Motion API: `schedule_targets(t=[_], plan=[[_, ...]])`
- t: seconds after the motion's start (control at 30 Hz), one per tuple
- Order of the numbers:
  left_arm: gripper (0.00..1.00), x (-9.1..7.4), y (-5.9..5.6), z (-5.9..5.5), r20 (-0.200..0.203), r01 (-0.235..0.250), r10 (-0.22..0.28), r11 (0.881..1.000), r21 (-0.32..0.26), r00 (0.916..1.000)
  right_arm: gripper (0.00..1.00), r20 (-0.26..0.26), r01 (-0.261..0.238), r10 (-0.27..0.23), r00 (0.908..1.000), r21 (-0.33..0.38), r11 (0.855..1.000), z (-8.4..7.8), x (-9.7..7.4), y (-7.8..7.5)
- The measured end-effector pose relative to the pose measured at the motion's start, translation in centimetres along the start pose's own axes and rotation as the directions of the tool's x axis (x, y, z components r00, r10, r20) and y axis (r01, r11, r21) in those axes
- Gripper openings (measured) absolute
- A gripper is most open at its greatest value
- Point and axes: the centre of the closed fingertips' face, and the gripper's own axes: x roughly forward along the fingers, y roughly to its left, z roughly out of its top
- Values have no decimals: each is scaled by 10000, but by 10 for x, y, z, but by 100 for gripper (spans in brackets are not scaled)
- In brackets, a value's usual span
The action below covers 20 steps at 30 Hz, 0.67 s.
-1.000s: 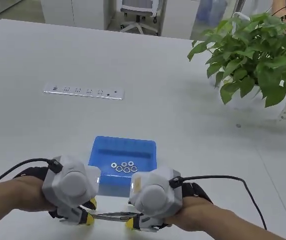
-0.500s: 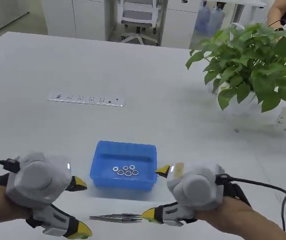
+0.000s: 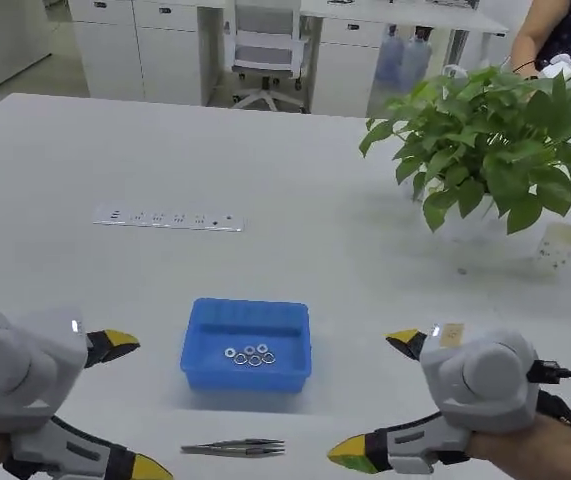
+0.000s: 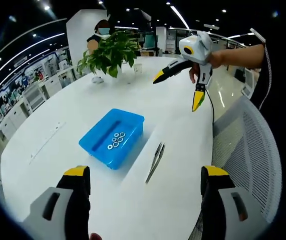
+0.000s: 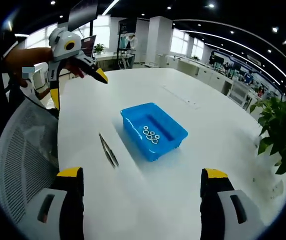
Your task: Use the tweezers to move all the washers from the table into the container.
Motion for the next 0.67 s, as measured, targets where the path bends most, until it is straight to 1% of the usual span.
schedule_targets(t=[0.07, 0.17, 0.27, 0.43, 0.5, 0.6, 0.67], plan=[[99, 0, -1, 2, 68, 3, -2, 10000, -51, 10000, 100, 48, -68, 68, 10000, 58, 10000, -1, -4, 3], [99, 0, 0, 6, 87, 44, -44, 10000, 1, 10000, 100, -46, -123, 123, 9999, 176, 9998, -5, -7, 4], [99, 1, 2, 11, 220, 98, -99, 9999, 19, 9997, 100, -173, -181, 183, 9997, 148, 9997, -10, -9, 5], [99, 0, 9, 19, 483, 4, -3, 10000, -22, 9988, 100, -67, -114, 116, 9999, 304, 9995, -13, -12, 1], [99, 0, 11, 19, 502, -32, 34, 10000, -46, 9987, 100, -88, -74, 77, 9999, 320, 9995, -13, -11, -1], [99, 2, 12, 15, 303, -55, 51, 9999, 111, 9995, 100, -98, -76, 80, 9999, 307, 9995, -14, -11, -1], [99, 2, 14, 15, 286, -67, 64, 9999, 121, 9996, 100, -81, -69, 72, 9999, 356, 9993, -14, -11, -2]])
